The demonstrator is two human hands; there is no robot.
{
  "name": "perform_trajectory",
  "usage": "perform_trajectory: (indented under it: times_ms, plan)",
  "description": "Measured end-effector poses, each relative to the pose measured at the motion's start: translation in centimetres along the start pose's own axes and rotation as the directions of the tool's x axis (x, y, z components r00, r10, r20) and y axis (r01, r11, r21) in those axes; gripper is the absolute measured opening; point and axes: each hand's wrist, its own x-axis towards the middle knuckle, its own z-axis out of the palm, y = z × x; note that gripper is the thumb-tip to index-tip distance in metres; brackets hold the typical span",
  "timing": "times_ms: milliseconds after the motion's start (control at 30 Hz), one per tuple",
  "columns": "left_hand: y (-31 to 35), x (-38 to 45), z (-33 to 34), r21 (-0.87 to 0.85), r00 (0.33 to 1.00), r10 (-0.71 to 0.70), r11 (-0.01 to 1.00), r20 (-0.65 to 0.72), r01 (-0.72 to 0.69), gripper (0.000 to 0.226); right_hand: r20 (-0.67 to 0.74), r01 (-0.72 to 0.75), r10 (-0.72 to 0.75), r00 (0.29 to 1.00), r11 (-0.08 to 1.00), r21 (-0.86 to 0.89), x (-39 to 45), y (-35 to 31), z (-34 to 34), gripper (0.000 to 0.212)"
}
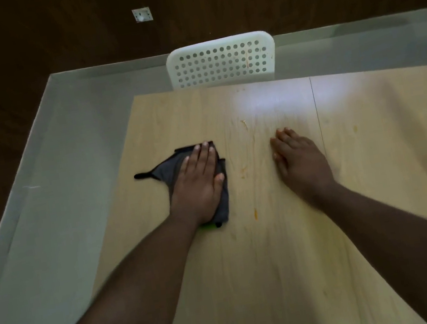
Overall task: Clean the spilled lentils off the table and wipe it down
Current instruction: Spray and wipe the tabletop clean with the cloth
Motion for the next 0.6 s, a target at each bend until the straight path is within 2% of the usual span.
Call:
perform_trajectory:
  times_ms: [100, 233, 333, 500, 600]
  plan:
    - [1.9, 4.5, -0.3, -0.008, 1.0, 0.016, 1.0, -0.017, -0.016, 0.073, -0.052, -0.048, 0.049, 0.997, 0.999, 0.024, 2.3, -0.7, 0.6, 0.052]
    - [2.8, 2.7, -0.1, -0.011, 0.974, 0.222, 0.975, 0.034, -0.222, 0.069, -0.03, -0.048, 0.047, 0.998, 0.999, -0.007, 1.9, -0.5, 0.9, 0.052]
    - [0.8, 2.1, -0.5, -0.008, 0.955, 0.294, 0.956, 0.045, -0.294, 0.067, -0.009, -0.061, 0.06, 0.998, 0.997, -0.045, 2.4, -0.7, 0.7, 0.054]
    - [-2.8, 8.9, -1.9, 0.021, 0.992, 0.124, 0.992, 0.033, -0.125, 0.069, 0.025, -0.066, 0.068, 0.997, 0.995, -0.08, 2.5, -0.9, 0.9, 0.061]
    - [-1.9, 14.9, -2.5, 0.007, 1.0, 0.011, 1.0, 0.009, -0.011, 0.07, 0.026, -0.069, 0.071, 0.997, 0.994, -0.079, 2.7, -0.6, 1.2, 0.061]
